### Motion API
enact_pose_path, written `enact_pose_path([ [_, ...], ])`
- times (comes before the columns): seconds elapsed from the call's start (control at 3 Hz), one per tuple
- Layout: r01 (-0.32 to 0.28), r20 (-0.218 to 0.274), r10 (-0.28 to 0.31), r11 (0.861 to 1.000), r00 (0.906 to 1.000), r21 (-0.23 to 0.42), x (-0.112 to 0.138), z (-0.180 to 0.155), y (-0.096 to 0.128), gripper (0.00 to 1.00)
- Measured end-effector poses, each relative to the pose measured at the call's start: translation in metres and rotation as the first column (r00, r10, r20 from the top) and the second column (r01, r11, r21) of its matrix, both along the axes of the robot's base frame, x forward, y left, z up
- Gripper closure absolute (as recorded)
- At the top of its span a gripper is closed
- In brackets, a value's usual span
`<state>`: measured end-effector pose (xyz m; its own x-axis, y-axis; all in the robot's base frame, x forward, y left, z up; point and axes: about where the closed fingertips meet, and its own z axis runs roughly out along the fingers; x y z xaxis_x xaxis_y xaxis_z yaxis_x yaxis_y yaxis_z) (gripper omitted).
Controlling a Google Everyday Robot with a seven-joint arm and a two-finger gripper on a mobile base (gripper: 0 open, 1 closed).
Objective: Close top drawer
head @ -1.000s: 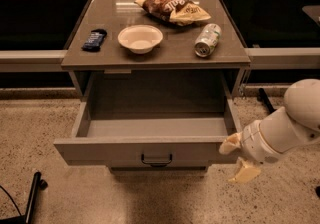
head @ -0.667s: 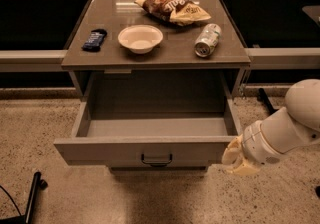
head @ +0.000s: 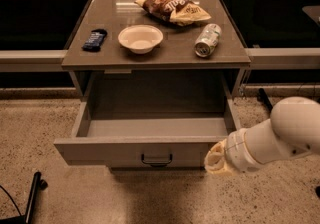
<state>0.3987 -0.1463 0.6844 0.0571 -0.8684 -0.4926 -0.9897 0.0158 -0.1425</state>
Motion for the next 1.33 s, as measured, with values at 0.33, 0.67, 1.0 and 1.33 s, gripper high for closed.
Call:
enact_pose_path([
  [0.33, 0.055, 0.075, -0.055, 0.998, 0.9957, 0.01, 0.019, -0.021, 0.019, 1.0],
  [0.67, 0.109, 0.152, -0.108, 0.994, 0.9825, 0.004, 0.043, -0.038, 0.033, 1.0],
  [1.0, 0.144, 0.2, -0.143, 0.99, 0.9692, 0.012, 0.066, -0.057, 0.042, 1.0],
  [1.33, 0.165, 0.219, -0.17, 0.986, 0.9609, 0.037, 0.078, -0.069, 0.047, 0.82],
])
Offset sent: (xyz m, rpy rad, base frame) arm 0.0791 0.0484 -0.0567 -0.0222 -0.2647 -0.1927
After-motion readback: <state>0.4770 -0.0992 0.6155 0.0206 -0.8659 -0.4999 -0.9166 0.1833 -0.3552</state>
